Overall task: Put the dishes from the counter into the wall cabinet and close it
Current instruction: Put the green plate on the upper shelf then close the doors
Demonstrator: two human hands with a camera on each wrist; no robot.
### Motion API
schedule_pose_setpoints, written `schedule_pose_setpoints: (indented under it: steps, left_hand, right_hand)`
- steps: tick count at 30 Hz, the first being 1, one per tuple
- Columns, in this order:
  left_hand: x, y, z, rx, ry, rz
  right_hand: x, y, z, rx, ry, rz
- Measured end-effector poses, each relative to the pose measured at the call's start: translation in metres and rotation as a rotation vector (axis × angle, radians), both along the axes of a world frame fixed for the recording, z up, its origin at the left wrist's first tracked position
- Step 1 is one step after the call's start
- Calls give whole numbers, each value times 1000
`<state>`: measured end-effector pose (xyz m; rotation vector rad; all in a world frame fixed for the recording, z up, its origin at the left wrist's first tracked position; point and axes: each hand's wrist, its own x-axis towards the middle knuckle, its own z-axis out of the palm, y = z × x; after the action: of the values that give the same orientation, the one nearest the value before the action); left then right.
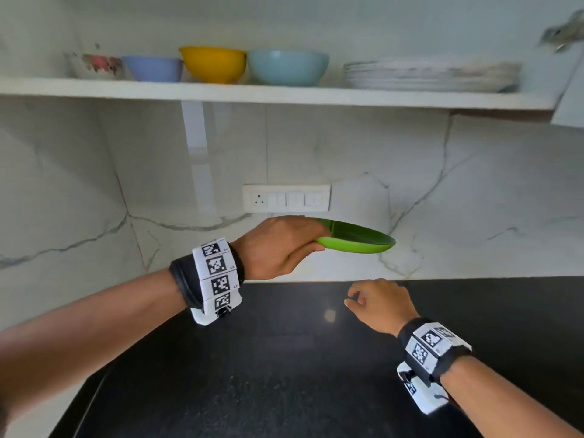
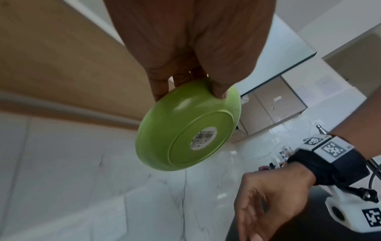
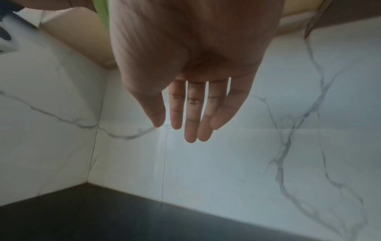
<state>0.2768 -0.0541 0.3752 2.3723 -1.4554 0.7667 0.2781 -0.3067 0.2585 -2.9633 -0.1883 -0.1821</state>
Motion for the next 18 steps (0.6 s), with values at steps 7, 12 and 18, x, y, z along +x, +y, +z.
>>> schedule_pose_setpoints:
  steps: [7,12,18]
  left_hand:
    - [-49,-38,116,-53,-171,-50]
    - [-71,-40,192,-147,-343,-42]
    - [-70,-22,280,-162,-521,26]
  right_hand:
    - [-18,-32,113,-38,-266,93]
    - [-32,-31,194,-72,-428,204]
    - [-34,-13,287,-82,-610,355]
